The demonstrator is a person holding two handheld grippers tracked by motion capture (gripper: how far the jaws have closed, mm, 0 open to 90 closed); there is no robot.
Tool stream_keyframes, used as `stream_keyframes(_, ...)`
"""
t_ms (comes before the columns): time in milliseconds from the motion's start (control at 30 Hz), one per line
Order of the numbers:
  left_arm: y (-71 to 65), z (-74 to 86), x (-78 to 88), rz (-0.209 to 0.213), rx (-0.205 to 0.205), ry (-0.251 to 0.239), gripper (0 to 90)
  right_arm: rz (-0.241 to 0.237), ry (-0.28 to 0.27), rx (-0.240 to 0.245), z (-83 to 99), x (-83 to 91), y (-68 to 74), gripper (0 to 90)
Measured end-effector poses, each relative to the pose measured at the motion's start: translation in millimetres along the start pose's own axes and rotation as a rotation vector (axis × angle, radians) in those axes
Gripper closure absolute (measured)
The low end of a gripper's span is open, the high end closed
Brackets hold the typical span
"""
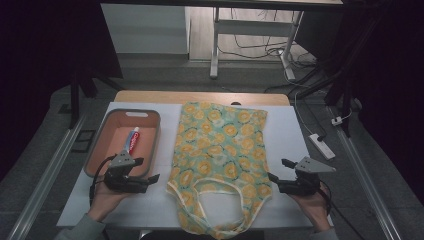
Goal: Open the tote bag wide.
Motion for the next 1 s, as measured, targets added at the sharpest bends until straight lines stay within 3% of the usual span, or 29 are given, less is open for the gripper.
stream_keyframes(433,0.7,2.0,7.2,-0.004,0.014,-0.019,14.4,0.001,-0.004,0.026,-2.7,-1.1,3.9,24.6)
stream_keyframes(733,1.5,-0.6,6.0,-0.006,-0.005,-0.011,15.0,-0.01,0.019,0.029,0.4,-7.3,4.4,24.9)
stream_keyframes(1000,-6.8,-8.1,5.8,0.0,-0.03,-0.012,15.5,-0.013,-0.001,0.031,-0.7,-1.4,7.9,25.1)
Point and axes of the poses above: each handheld gripper's, and its own axes: x roughly backward along the jaws, z roughly out of its underside, y roughly to its left, the point moved 3 cm from there along -x, roughly forward along the jaws, and after that the axes turned 3 degrees about z, right-handed, at the moved point
